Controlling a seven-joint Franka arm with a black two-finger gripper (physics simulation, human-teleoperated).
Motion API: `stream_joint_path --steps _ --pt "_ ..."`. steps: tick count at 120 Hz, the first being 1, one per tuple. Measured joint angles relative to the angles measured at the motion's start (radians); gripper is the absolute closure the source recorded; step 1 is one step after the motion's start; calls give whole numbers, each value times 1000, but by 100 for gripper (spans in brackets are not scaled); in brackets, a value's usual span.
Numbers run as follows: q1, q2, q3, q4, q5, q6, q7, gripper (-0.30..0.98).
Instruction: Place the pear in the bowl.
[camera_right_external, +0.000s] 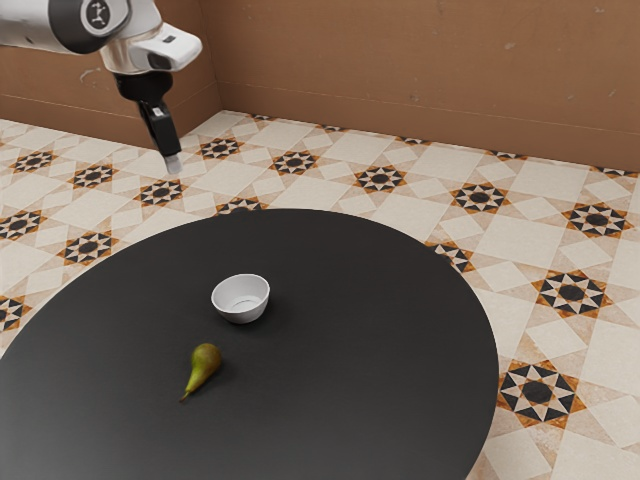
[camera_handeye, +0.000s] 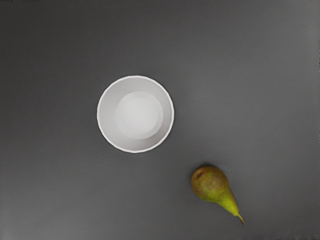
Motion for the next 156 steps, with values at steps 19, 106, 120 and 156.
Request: stream_joint_path --steps 19,106,120,156 --pt "-11 0 0 -1 -1 0 30 0" --pt "2 -131 -18 -736 -66 413 -343 0" --pt "10 -41 -19 -742 -66 550 -425 0" --pt "30 148 -19 -686 -77 701 -602 0"
